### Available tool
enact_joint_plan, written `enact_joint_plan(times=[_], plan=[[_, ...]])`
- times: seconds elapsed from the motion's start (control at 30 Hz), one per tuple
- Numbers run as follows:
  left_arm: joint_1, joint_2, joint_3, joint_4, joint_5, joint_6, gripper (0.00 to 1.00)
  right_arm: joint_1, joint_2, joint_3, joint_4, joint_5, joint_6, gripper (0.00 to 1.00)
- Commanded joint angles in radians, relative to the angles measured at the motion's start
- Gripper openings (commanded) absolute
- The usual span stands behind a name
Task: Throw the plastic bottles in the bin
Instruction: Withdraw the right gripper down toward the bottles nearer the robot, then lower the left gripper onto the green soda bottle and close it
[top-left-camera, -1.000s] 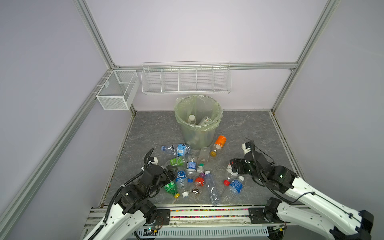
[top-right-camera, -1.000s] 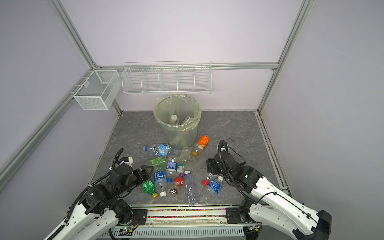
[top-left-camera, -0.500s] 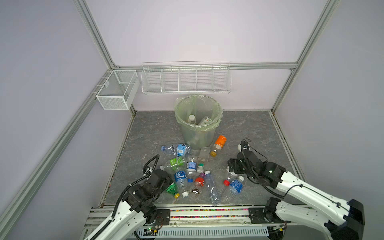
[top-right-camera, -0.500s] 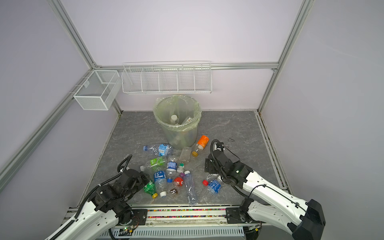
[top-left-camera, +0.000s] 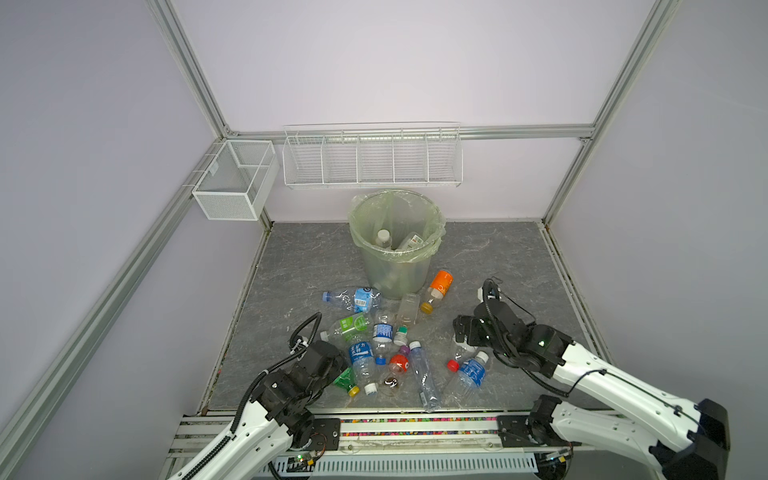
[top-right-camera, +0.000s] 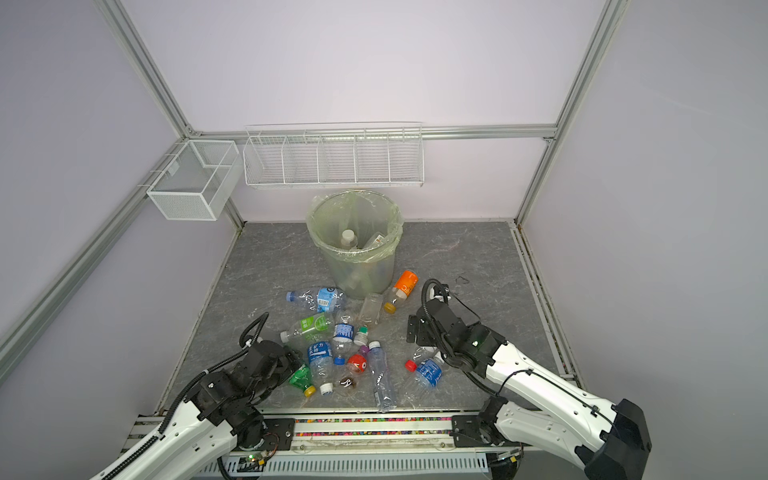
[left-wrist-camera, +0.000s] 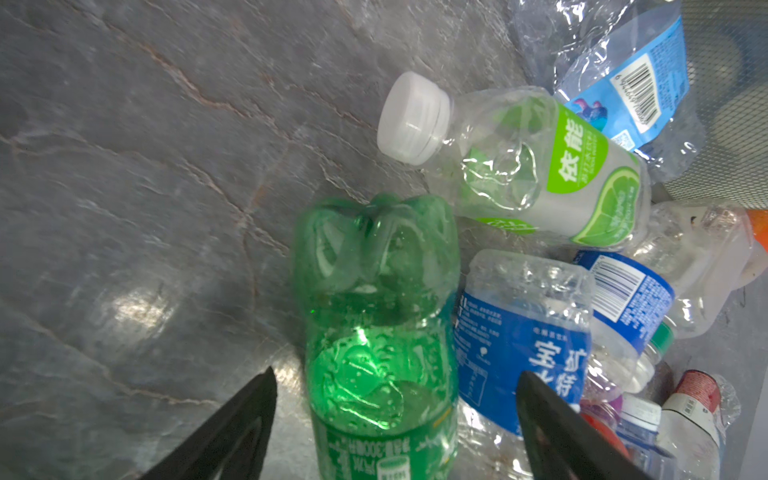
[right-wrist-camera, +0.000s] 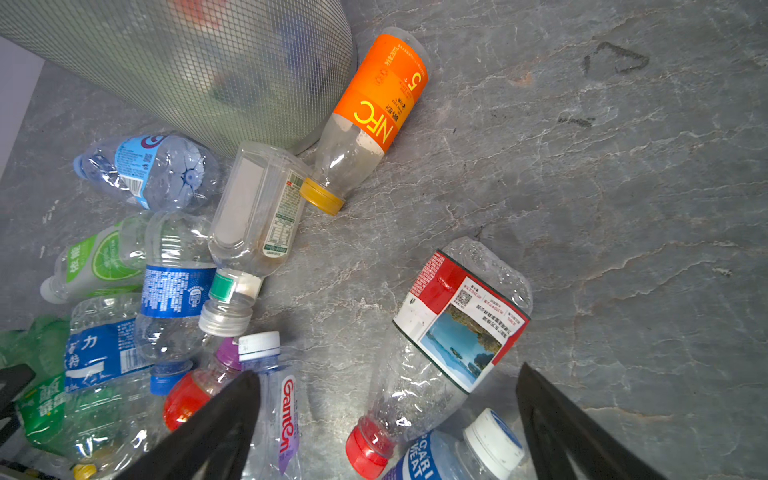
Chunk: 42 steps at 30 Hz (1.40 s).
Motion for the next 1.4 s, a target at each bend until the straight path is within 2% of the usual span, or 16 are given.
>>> enact_joint_plan(times=[0.0,1.07,1.2,1.27,1.37], plan=[[-0.003,-0.003,-0.024,0.01,-0.015,-0.023,0.88,0.001,-0.031,-0.01,0.009,0.012,0.027,0.96],[-0.003,0.08,-0.08,0.104,-0.025,-0.023,0.75,-0.002,-0.039,0.005,0.008,0.019,0.038,0.95],[-0.003,0.071,-0.091,0.104,-0.025,-0.026,0.68,-0.003,-0.047,0.004,0.003,0.019,0.037,0.95],[-0.003,0.068,-0.094,0.103,-0.028,-0.028,0.61,-0.003,-0.049,0.002,0.004,0.022,0.039,0.95],[-0.002,0.067,-0.102,0.098,-0.03,-0.04,0.37,-0.004,-0.048,-0.003,0.005,0.023,0.043,0.95]])
